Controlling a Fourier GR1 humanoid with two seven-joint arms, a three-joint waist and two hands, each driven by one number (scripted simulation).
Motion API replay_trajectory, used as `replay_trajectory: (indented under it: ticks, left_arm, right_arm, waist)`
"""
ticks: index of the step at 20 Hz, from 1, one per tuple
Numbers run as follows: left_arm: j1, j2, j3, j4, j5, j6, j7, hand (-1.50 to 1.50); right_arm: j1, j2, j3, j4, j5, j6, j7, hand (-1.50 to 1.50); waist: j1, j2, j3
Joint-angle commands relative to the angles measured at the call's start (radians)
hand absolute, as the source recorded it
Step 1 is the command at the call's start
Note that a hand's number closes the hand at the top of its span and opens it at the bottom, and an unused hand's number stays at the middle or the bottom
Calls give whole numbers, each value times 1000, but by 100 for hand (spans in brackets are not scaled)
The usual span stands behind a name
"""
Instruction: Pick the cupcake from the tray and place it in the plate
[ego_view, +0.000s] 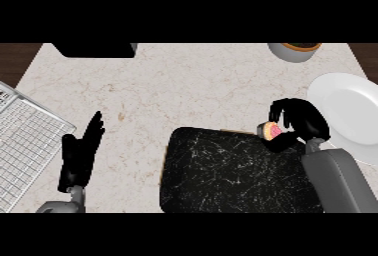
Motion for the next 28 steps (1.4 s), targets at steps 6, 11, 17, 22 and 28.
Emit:
replay_trajectory:
  ticks: [6,11,17,22,28]
  left_arm:
    - [3,-17,6,-5,-13,21,22,0]
    - [-1,5,34,57,6,-17,-39,0]
    - [12,-8,15,-23,-12,-8,19,0]
    - [42,8,17,-66,-10,-38,43,0]
    - [4,14,54,-1,2,-58,-1,0]
  right_arm:
    - [-93,-12,-122,-51,49,-236,75,150]
    - [-140,-73,-211,-95,96,-343,145,150]
    - [-91,-142,-342,-54,22,-349,136,150]
    - [-169,-198,-398,181,15,-413,67,150]
    - [-314,-279,-429,481,21,-440,9,150]
  waist:
    - [-18,-10,-1]
    - [-20,-8,-2]
    - [-13,-7,-1]
    - [-3,-5,0]
    - [10,-1,0]
